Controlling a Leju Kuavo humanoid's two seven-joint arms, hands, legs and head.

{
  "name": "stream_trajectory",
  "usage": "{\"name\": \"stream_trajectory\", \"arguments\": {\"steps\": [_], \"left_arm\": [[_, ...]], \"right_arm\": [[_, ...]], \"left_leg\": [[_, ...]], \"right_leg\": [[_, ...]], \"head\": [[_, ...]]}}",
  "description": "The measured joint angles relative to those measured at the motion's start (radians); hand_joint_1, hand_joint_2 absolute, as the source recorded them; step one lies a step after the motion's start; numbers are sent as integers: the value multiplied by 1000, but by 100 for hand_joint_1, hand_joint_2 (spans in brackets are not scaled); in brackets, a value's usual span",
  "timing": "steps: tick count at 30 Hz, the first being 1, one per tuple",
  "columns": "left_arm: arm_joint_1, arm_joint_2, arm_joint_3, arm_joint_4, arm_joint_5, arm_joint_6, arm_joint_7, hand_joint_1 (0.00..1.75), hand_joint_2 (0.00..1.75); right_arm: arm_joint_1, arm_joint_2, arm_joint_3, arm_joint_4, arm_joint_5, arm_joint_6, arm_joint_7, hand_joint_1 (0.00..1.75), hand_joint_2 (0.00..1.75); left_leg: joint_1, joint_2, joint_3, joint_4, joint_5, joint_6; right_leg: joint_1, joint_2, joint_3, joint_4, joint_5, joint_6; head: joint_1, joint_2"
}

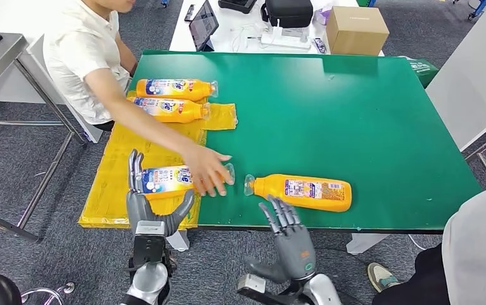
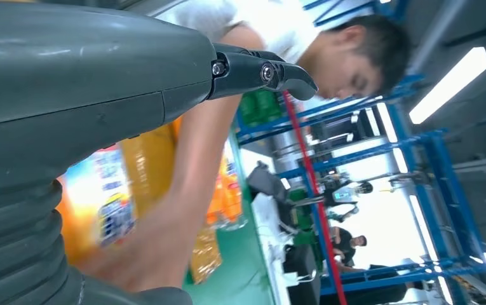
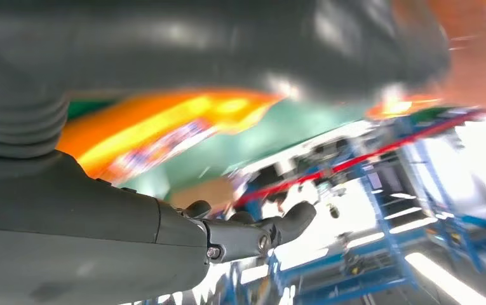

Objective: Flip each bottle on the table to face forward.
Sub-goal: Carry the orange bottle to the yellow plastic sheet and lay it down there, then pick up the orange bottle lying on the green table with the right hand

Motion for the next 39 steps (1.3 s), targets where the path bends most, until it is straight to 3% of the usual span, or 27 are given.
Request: {"name": "stream_trajectory", "arguments": {"steps": [6,12,20,30,39], "left_arm": [[43,10,-32,-35,59,0,26,0,175],[56,34,-93,-37,179,-3,29,0,175],[60,48,-124,-38,233,-1,21,0,175],[43,62,-174,-29,246,-1,39,0,175],[31,56,-161,-6,217,-1,36,0,175]], "right_arm": [[-11,-32,-196,-48,182,0,127,0,175],[-57,-110,-250,-38,179,0,215,0,175],[-149,-184,-261,87,175,0,247,0,175],[-272,-209,-215,294,155,0,298,0,175],[-360,-215,-143,451,181,-6,341,0,175]], "left_leg": [[-1,0,0,0,0,1],[-1,0,0,0,0,1],[-1,0,0,0,0,1],[-1,0,0,0,0,1],[-1,0,1,0,0,1]], "right_leg": [[-1,0,1,-1,0,0],[-1,0,1,0,0,1],[-1,0,1,0,0,1],[-1,0,1,0,1,1],[-1,0,1,0,1,1]], "head": [[0,0],[0,0],[0,0],[0,0],[0,0]]}}
